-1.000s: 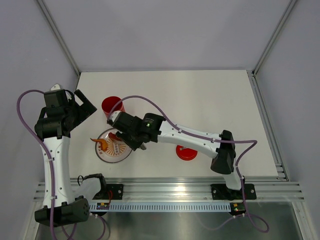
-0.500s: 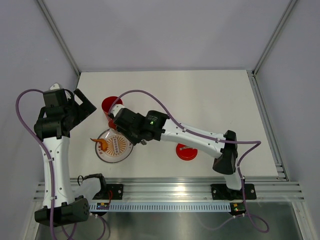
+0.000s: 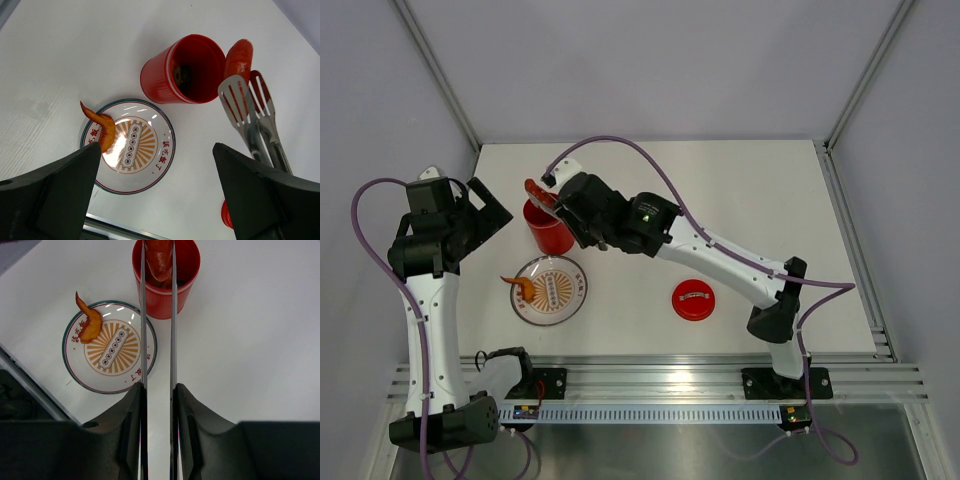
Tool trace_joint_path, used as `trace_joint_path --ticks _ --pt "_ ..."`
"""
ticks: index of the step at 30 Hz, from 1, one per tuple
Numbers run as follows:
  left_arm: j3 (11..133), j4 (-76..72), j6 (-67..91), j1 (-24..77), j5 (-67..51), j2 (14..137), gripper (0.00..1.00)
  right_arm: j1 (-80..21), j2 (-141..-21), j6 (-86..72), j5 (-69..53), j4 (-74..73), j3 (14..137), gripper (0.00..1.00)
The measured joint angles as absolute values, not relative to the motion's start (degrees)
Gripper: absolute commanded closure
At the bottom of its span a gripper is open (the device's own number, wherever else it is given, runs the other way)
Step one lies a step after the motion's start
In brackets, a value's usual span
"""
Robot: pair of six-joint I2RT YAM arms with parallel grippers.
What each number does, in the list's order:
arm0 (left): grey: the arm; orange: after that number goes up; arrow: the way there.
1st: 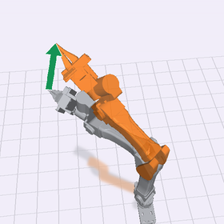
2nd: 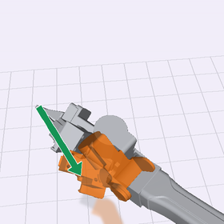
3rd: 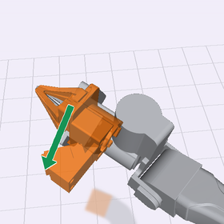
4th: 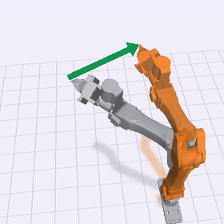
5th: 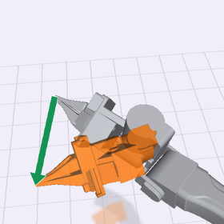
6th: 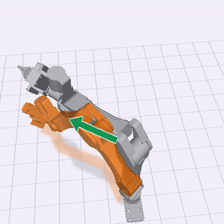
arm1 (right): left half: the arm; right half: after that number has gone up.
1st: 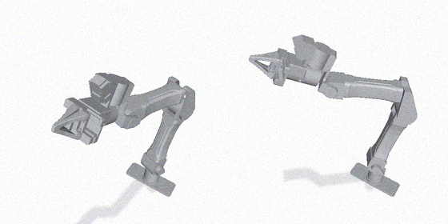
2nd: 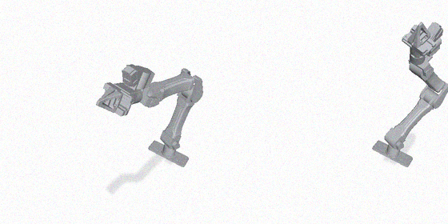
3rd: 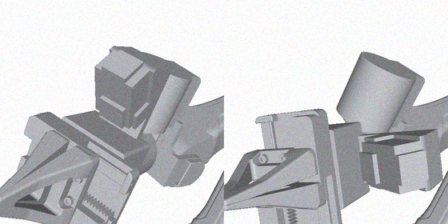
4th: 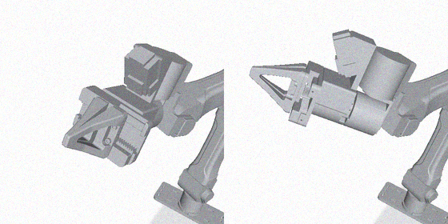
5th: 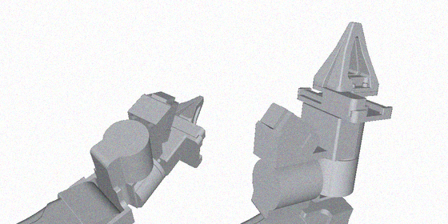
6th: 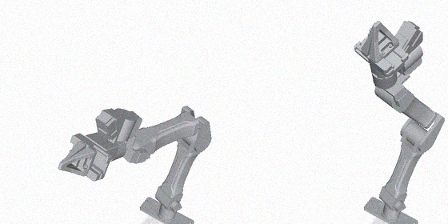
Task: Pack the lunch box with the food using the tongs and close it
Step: Place the fake food in the packing box.
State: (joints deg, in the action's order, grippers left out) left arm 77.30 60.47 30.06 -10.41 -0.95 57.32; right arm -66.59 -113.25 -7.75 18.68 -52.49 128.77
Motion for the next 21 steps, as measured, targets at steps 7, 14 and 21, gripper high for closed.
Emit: trace_joint_path --ticks 7,14,21 --pt "77.3 60.5 30.1 -10.4 -1.0 57.3 0.01 -66.5 -116.0 -4.8 21.7 -47.8 130.3 1.00" --pt "77.3 60.7 30.0 -10.4 -0.9 57.3 0.01 -66.3 -117.3 -3.6 24.5 -38.5 121.8 1.00" --pt "77.3 60.9 30.0 -10.4 -0.9 57.3 0.01 -66.0 -116.8 -4.4 25.0 -30.9 109.3 1.00"
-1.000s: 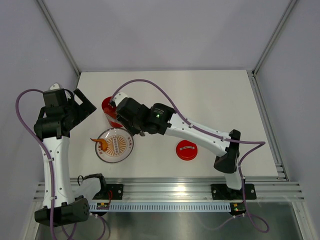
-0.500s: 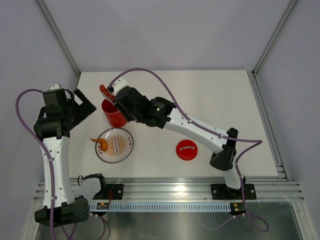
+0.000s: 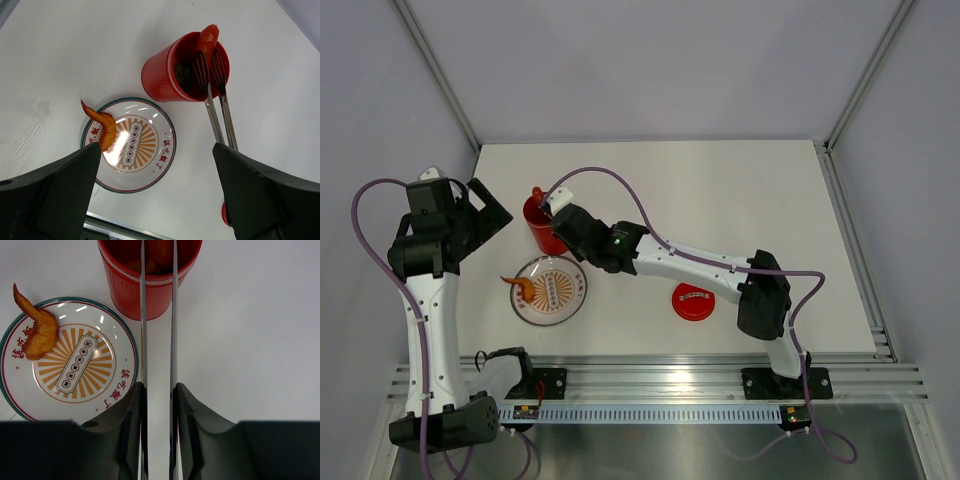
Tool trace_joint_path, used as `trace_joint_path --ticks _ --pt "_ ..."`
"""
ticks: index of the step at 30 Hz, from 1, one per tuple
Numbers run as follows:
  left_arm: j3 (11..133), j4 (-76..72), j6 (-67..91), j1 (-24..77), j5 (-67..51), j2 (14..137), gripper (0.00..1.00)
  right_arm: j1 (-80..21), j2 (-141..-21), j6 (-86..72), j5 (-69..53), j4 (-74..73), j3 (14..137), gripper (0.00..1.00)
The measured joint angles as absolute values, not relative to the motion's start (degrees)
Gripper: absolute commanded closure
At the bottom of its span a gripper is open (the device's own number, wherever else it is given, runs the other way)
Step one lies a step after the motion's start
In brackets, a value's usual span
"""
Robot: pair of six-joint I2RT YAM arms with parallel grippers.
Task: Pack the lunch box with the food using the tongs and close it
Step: Place the fake food in the packing box.
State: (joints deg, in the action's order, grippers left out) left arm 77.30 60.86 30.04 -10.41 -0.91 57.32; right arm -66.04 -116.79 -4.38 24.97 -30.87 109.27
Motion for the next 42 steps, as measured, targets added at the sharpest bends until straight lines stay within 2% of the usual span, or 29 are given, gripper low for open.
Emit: trace_joint_path --ticks 6,13,18,24,37,42 --pt "77.3 60.9 30.1 -10.4 -0.9 57.3 0.01 -66.0 -116.6 -5.9 24.9 -28.0 108.0 0.96" --pt "77.3 60.9 30.1 -10.4 -0.9 57.3 0.01 -66.0 -116.3 -6.7 24.8 -27.6 107.7 0.84" --pt "77.3 60.9 30.1 -10.4 -0.9 57.3 0.01 -66.0 -115.8 -7.0 24.8 -27.7 107.7 0.72" --pt "77.3 60.9 30.1 -10.4 -0.9 57.3 0.01 -66.0 -114.6 -7.2 24.5 -28.1 107.7 0.63" --pt "77.3 60.9 30.1 -10.4 -0.9 57.3 0.01 -66.0 -114.1 -7.3 24.3 -28.9 108.5 0.51" --pt "77.3 60.9 30.1 -10.4 -0.9 57.3 0.01 -66.0 -114.1 -7.3 24.3 -28.9 109.1 0.51"
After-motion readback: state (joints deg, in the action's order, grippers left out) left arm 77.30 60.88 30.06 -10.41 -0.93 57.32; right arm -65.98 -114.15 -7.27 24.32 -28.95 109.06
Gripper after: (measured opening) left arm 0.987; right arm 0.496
